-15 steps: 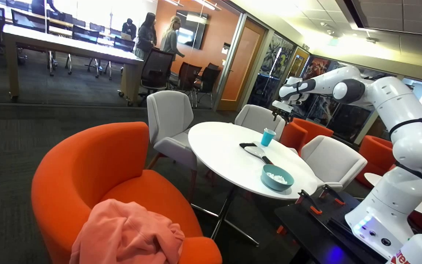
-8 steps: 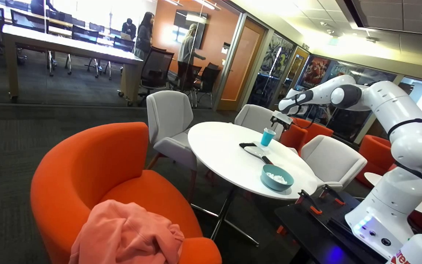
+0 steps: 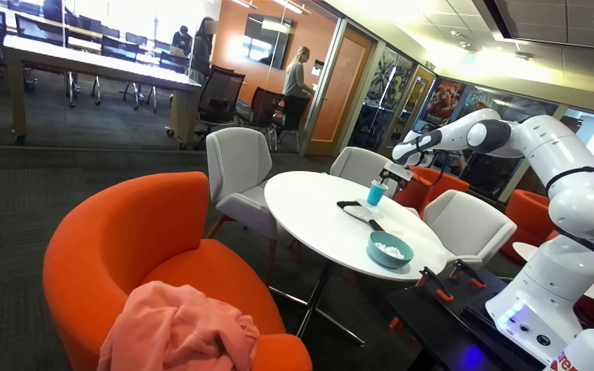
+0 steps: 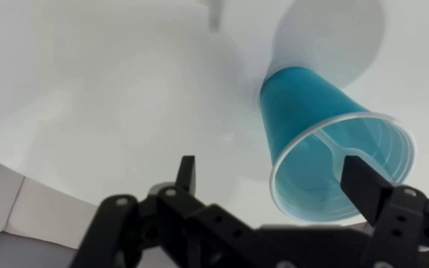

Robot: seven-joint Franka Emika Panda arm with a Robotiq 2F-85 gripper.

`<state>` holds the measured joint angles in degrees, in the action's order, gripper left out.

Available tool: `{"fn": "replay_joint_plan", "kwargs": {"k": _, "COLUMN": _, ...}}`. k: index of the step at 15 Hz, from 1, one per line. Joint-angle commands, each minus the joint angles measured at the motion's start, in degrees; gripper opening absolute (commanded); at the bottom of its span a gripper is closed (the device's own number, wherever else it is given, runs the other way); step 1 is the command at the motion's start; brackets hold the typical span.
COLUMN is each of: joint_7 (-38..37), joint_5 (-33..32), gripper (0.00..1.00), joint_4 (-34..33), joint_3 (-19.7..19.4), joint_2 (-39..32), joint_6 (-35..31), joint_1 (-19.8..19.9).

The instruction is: Move the blue cup forward

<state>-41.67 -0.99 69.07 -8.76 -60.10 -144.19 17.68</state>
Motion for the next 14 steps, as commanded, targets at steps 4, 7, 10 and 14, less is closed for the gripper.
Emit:
{"fn": "replay_joint_plan", "kwargs": {"k": 4, "joint_7": 1.95, "joint_5": 3.18, "gripper": 1.00, "joint_4": 0.63, "joint_3": -2.33, "joint_2": -1.00, "joint_6": -0.13, "joint_1": -1.45}}
{"fn": "replay_joint_plan", "kwargs": {"k": 7, "joint_7": 1.73, "joint_5": 4.51, "gripper": 1.00, "joint_4": -0.82, "joint_3": -2.94, "joint_2": -2.36, "joint_6": 0.30, "joint_1": -1.76}}
{"fn": "replay_joint_plan", "kwargs": {"k": 10, "joint_7": 1.32, "joint_5": 5.16, "gripper": 0.84, "joint_4": -2.16, "joint_3": -3.37, "joint_2": -3.31, "joint_6": 0.98, "joint_1": -1.94}}
{"fn": "replay_joint_plan", "kwargs": {"k": 14, "joint_7": 1.20, "joint_5": 5.83, "gripper": 0.49, "joint_4": -3.36, "joint_3": -3.72, "joint_2": -4.00, "joint_6": 1.62, "joint_1": -1.88}}
